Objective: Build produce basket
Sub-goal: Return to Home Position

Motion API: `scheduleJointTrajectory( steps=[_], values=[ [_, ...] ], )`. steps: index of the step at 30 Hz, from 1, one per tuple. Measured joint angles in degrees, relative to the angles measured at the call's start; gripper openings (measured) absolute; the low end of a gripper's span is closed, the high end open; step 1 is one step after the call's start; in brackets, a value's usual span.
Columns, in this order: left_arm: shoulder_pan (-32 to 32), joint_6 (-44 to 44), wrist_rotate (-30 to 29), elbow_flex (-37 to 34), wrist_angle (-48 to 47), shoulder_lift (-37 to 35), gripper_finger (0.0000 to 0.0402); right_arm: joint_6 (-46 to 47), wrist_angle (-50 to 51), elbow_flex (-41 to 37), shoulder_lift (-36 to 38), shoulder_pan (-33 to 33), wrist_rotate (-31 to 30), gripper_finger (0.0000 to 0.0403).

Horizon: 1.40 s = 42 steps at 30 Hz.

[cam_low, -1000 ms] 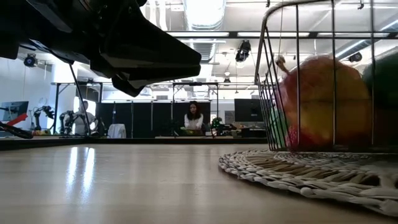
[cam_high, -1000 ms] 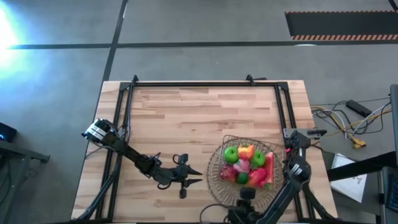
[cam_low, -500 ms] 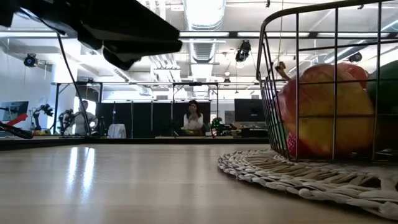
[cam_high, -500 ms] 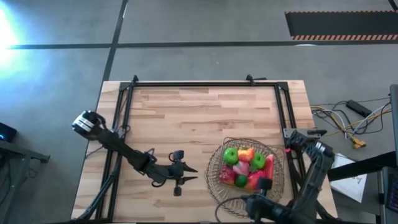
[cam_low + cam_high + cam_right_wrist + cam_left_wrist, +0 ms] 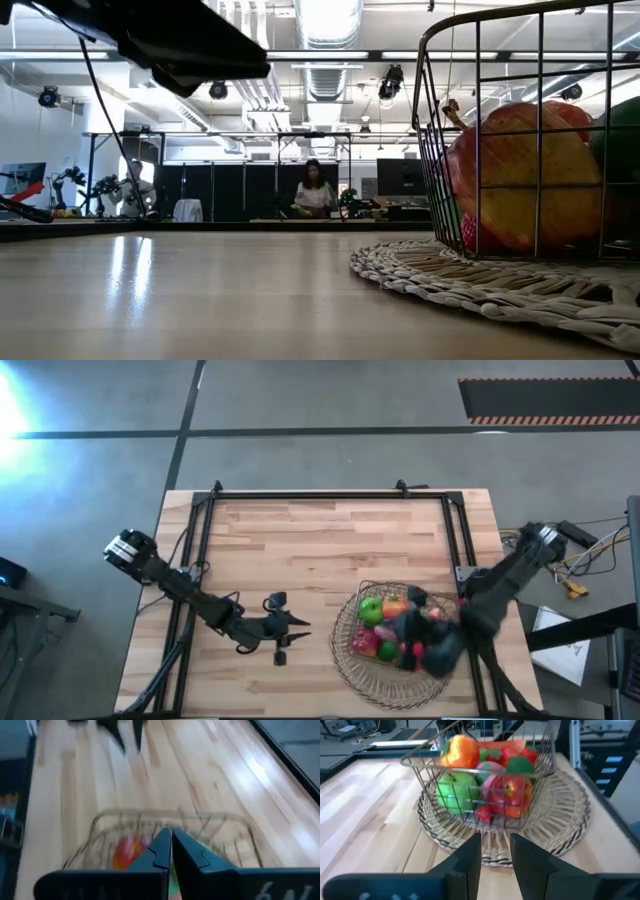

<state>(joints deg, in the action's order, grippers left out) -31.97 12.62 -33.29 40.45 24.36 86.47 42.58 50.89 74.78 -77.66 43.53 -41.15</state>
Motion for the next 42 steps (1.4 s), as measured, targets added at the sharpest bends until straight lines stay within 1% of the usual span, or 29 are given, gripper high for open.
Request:
scheduleJointTrajectory(
  steps=[3,6,8,11,15,20,27,32,34,39,42],
  values=[
    [0.04,0.35,-0.07,-0.09,-0.17,0.85,0.0088,-11.35,-16.10,-10.65,7.96,-5.88,3.71,0.0008],
    [0.02,0.44,-0.06,-0.27,-0.13,1.18,0.0088,-20.19,-28.71,-20.08,16.20,-11.84,8.37,0.0008],
    [0.02,0.57,-0.08,-0.62,-0.07,1.20,0.0088,-24.18,-34.61,-25.41,21.87,-15.79,11.37,0.0008],
    [0.02,0.69,-0.10,-1.44,0.35,1.18,0.0088,-27.74,-40.27,-32.60,30.64,-20.68,13.82,0.0008],
    [0.04,3.21,-0.19,-2.83,0.79,1.16,0.0088,-30.34,-43.04,-40.13,41.63,-24.14,14.17,0.0008],
    [0.07,8.14,-2.10,-4.46,0.52,1.16,0.0088,-32.43,-43.07,-47.30,52.65,-24.46,14.21,0.0009],
    [0.09,9.56,-4.40,-4.43,0.99,1.16,0.0088,-33.08,-44.29,-57.44,65.28,-24.46,14.17,0.0009],
    [0.13,9.71,-6.51,-4.37,1.38,1.16,0.0088,-34.67,-51.39,-66.10,74.01,-25.13,14.15,0.0009],
    [0.58,10.40,-6.56,-4.36,1.70,1.16,0.0088,-35.20,-52.00,-69.01,77.33,-25.94,14.00,0.0009],
    [3.21,10.11,-6.36,-4.73,1.86,0.38,0.0088,-35.99,-57.46,-72.92,76.84,-28.65,15.64,0.0009],
    [6.12,8.95,-3.74,-6.92,1.77,-1.97,0.0088,-34.84,-56.98,-73.93,77.12,-30.41,17.20,0.0009]
  ],
)
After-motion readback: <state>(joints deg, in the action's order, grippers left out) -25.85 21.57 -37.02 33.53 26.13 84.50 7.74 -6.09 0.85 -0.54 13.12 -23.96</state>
